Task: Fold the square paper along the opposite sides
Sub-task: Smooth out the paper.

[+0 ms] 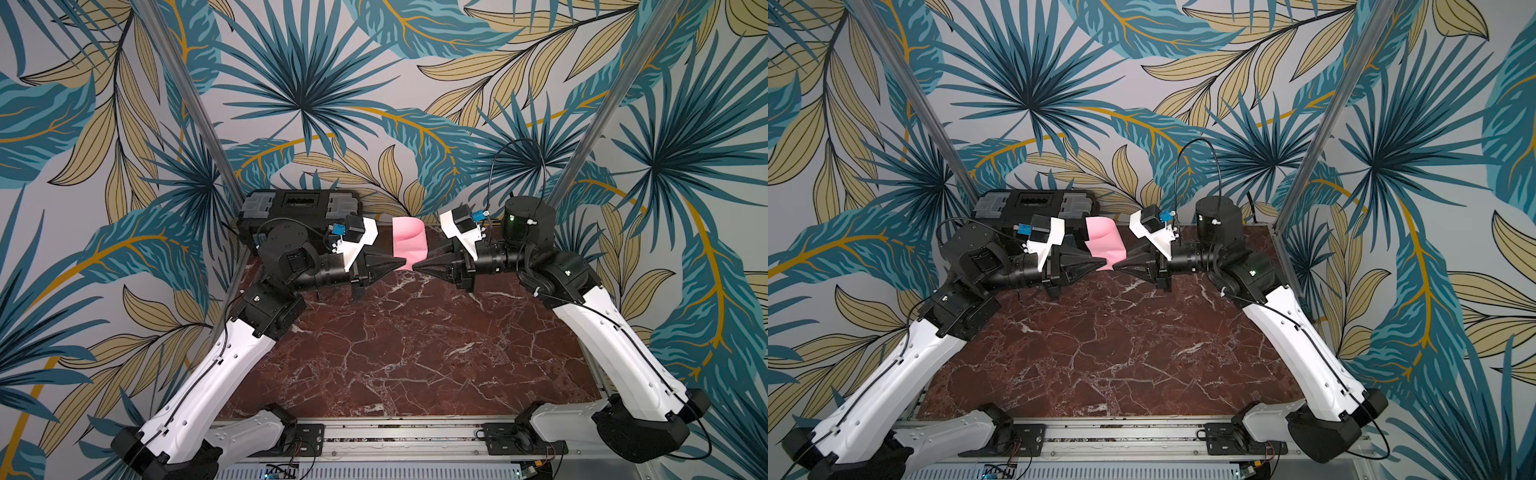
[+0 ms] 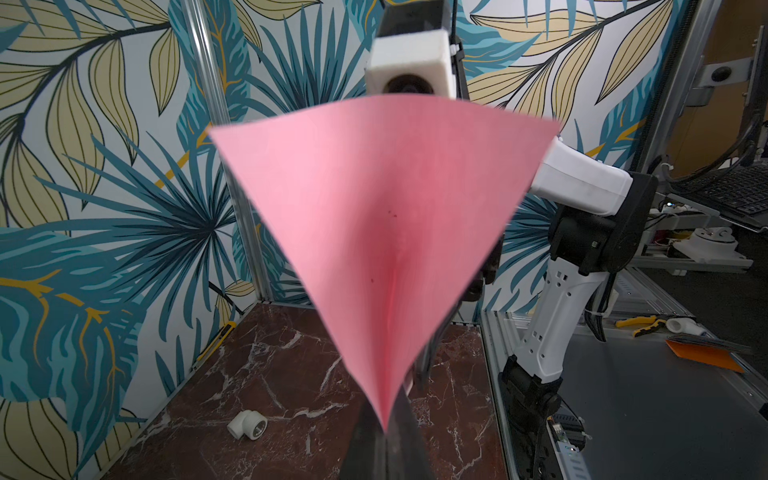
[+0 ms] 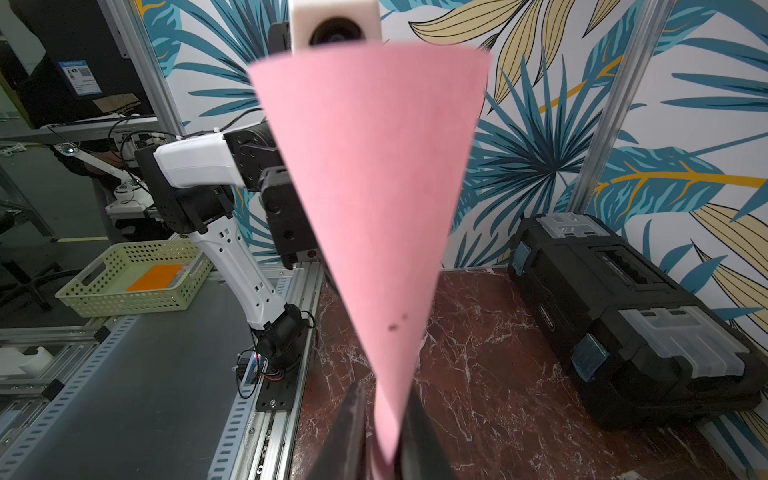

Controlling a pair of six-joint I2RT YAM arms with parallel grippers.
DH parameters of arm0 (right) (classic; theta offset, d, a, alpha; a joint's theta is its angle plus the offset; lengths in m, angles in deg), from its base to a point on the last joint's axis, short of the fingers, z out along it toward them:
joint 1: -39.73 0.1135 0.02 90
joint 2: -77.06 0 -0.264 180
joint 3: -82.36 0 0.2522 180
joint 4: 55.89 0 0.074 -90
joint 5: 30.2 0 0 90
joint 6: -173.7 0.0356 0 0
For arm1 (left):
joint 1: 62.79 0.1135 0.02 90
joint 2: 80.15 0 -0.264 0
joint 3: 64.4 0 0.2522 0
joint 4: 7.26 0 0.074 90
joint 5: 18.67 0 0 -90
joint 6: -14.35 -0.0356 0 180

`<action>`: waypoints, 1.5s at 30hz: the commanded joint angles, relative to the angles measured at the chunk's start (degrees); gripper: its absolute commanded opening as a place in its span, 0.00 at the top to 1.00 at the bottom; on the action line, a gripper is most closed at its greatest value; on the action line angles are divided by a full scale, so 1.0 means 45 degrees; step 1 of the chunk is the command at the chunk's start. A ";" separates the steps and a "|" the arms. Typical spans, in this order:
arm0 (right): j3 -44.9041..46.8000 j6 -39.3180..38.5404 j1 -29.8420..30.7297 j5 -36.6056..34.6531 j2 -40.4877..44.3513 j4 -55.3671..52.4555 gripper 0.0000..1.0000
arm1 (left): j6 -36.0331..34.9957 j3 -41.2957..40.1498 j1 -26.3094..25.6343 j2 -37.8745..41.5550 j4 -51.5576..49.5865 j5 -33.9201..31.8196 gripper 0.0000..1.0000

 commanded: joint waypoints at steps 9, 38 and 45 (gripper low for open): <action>-0.0195 -0.0329 0.0033 0.0414 0.0100 -0.0460 0.81 | 0.0134 -0.0049 0.0192 -0.0265 0.0151 0.0533 1.00; -0.0741 -0.0169 0.0028 0.0011 -0.0167 -0.0391 0.87 | 0.0107 -0.0334 0.0183 -0.0107 0.0273 0.0929 1.00; -0.0702 -0.0100 0.0035 0.0132 -0.0233 -0.0372 0.95 | 0.0018 -0.0287 0.0182 -0.0059 0.0273 0.0870 1.00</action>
